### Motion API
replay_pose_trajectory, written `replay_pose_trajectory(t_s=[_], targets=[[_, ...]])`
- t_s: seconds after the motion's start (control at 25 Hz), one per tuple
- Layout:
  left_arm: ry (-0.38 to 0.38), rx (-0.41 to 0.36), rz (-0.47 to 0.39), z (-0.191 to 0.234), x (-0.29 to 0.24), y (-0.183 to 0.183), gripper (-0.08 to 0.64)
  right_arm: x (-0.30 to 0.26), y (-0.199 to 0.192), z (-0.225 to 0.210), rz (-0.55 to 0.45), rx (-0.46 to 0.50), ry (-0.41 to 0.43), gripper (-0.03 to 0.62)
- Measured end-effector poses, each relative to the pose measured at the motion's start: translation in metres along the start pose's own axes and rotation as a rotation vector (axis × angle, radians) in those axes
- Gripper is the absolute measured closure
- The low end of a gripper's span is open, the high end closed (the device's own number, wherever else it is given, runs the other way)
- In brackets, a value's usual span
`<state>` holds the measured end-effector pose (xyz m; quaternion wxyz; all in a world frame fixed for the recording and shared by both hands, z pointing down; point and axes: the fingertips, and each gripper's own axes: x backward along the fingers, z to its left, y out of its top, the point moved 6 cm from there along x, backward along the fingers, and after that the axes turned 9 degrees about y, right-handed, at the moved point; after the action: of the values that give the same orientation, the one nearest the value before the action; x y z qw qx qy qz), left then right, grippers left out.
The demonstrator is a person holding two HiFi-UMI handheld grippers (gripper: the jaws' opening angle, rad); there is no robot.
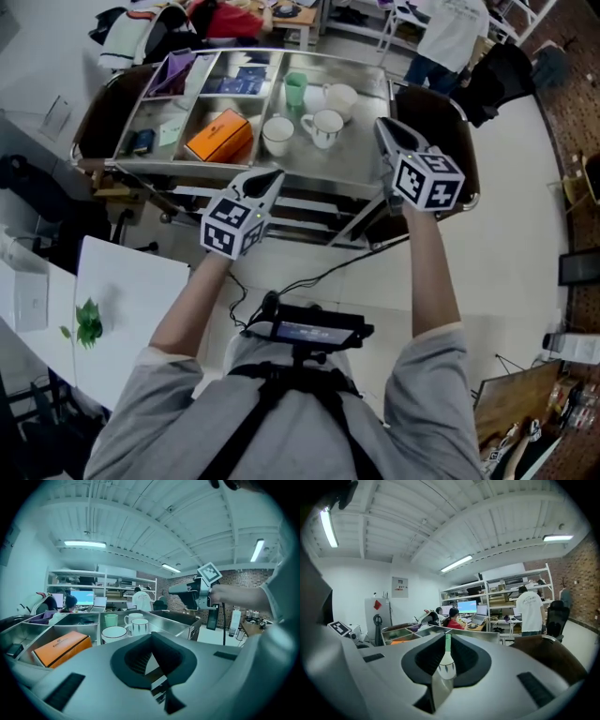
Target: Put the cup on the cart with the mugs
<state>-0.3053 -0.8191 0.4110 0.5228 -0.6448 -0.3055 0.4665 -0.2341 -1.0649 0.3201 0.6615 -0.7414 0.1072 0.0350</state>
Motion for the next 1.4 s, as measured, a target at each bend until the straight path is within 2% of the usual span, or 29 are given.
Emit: replay_pose_trajectory(t_s=[0.48,0.72,0.84,1.16,1.4], targets=[[0.039,0.046,0.01,-0.015,0.035,-0.034,0.56,0.116,-0.08,0.03,-0.022,-0.123,-0.124,0.569],[0.061,0.057,0.015,-0.021,0.052,-0.049,0.56,0.149,-0.128,0.047,0.021,-0.167,-0.171,0.584],[0.063,0.059,0.02,-0.024,0.057,-0.055,0.56,0.158,-0.145,0.055,0.061,-0.153,-0.192,0.585],[0.065,0.056,0.023,-0.028,0.066,-0.059,0.56,0.173,-0.167,0.057,0.096,-0.162,-0.211,0.586],[0.076,0.052,0.025,-0.024,0.07,-0.06,0.56,0.177,-0.167,0.054,0.09,-0.159,-0.217,0.586]])
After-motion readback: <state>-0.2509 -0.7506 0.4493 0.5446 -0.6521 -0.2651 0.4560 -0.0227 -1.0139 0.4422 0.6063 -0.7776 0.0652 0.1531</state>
